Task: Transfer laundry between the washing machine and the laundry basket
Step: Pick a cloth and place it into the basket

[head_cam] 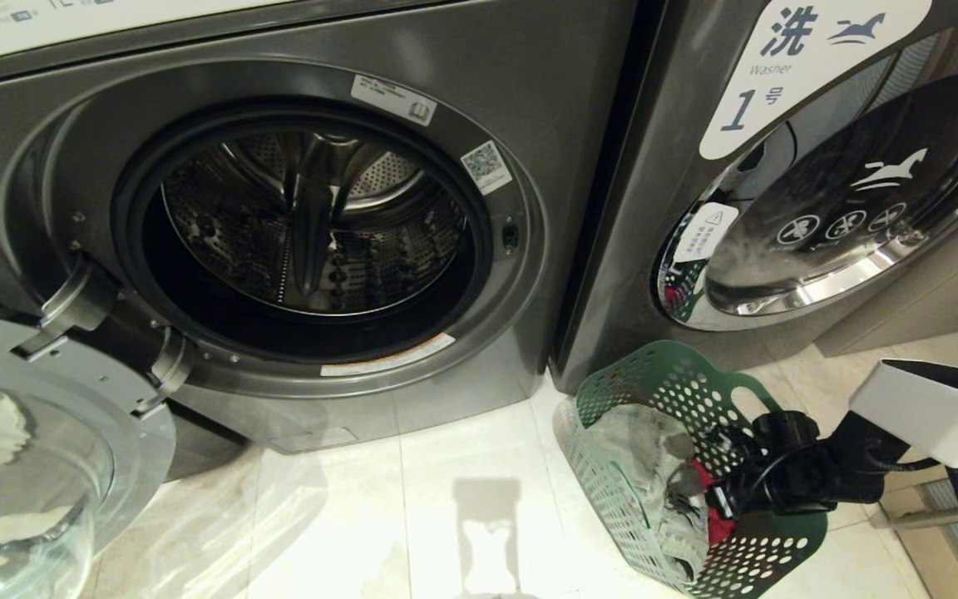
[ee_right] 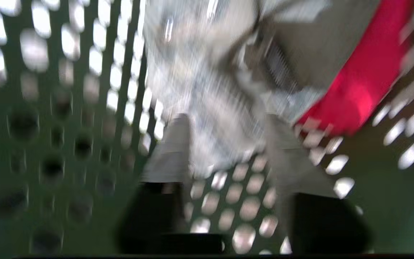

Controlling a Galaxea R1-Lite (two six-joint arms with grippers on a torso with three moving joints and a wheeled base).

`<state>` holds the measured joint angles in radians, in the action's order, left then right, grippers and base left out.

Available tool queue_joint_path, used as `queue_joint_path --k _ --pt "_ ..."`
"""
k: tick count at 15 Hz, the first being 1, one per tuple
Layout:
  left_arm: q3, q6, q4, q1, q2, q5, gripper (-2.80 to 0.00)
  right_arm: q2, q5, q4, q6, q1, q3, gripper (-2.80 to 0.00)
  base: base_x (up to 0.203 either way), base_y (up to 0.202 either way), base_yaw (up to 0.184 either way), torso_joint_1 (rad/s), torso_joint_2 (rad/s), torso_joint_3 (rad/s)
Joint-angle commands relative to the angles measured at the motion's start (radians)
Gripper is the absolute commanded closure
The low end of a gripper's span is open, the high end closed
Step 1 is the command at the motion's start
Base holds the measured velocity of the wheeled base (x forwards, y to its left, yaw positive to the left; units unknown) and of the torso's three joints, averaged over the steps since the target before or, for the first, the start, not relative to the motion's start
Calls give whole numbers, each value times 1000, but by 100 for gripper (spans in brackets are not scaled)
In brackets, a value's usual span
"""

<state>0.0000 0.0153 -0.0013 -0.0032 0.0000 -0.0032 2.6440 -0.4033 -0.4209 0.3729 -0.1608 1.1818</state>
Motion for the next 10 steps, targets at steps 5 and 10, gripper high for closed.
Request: queue_joint_path --k 5,10 --pt "0 0 0 0 0 0 0 9 -20 168 170 -36 -55 -280 0 0 0 0 0 0" --pt "0 0 0 0 0 1 0 67 -85 157 244 -49 16 -280 0 0 0 0 0 0"
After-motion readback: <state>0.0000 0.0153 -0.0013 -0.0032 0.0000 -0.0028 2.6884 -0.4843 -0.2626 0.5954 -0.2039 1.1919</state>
